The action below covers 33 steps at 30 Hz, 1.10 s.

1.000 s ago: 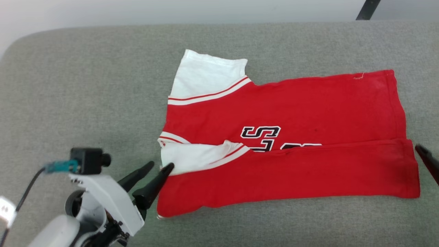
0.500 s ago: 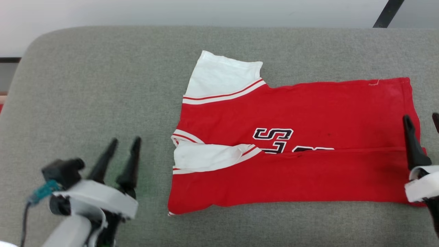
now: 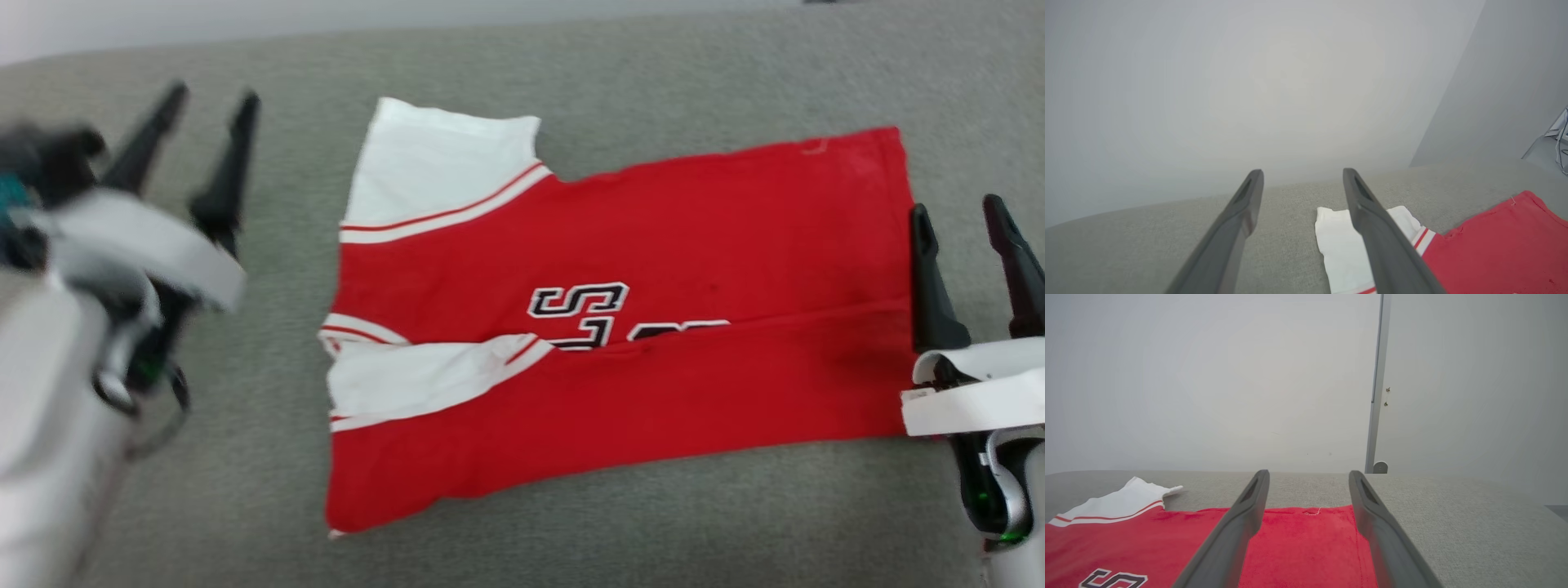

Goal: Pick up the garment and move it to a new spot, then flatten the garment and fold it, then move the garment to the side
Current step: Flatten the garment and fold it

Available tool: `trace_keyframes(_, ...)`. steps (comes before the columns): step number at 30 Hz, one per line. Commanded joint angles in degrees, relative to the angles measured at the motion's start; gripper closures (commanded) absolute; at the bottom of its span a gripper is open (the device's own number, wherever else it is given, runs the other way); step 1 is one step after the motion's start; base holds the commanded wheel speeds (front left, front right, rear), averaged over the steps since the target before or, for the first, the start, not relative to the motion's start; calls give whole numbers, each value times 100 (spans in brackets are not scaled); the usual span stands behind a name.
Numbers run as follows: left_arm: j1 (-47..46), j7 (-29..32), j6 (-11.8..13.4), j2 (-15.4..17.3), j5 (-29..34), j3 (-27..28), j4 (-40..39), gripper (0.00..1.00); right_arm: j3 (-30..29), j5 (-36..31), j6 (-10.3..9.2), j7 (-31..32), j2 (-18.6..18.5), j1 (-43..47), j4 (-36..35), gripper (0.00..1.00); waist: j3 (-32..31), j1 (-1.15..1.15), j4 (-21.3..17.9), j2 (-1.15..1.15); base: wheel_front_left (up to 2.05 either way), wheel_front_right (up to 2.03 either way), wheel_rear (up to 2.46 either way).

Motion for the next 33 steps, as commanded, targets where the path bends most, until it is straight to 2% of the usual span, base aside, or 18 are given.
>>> trace_keyframes(1, -502, 260, -80, 74, -50, 20, 308, 0, 117, 87, -9, -43, 36, -126, -57, 0, 399, 0, -461, 0, 0, 0, 0)
trace_keyframes(6, -1729, 1086, -283, 236, -3, -126, 1257, 0, 311, 144, -9, -85, 128, -227, -182, 0, 706, 0, -857, 0, 0, 0, 0)
trace_keyframes(11, -2700, 2066, -470, 204, -49, -459, 2147, 0, 452, 216, -9, -99, 88, -330, -251, 0, 958, 0, -1098, 0, 0, 0, 0)
trace_keyframes(12, -2700, 2066, -470, 204, -49, -459, 2147, 0, 452, 216, -9, -99, 88, -330, -251, 0, 958, 0, -1098, 0, 0, 0, 0)
trace_keyframes(17, -3281, 3974, -526, 153, -491, -743, 3004, 0, 521, 312, -9, -99, 72, -338, -263, 0, 1085, 0, -1214, 0, 0, 0, 0)
trace_keyframes(20, -3441, 4806, -551, 135, -690, -881, 3259, 0, 582, 352, -9, -103, 64, -310, -235, 0, 1145, 0, -1234, 0, 0, 0, 0)
trace_keyframes(23, -3585, 5134, -558, 144, -830, -922, 3338, 0, 644, 388, -9, -106, 63, -338, -221, 0, 1224, 0, -1249, 0, 0, 0, 0)
trace_keyframes(31, -3355, 5707, -571, -115, -1341, -1218, 3151, 0, 657, 443, -9, -86, -6, -453, -246, 0, 1383, 0, -1241, 0, 0, 0, 0)
trace_keyframes(32, -3329, 5756, -572, -138, -1410, -1251, 3095, 6, 655, 448, -9, -60, -26, -471, -253, 0, 1394, 0, -1237, 0, 0, 0, 0)
trace_keyframes(33, -3303, 5781, -573, -145, -1489, -1293, 3017, 59, 659, 451, -9, -38, -55, -487, -265, 0, 1403, 0, -1231, 0, 0, 0, 0)
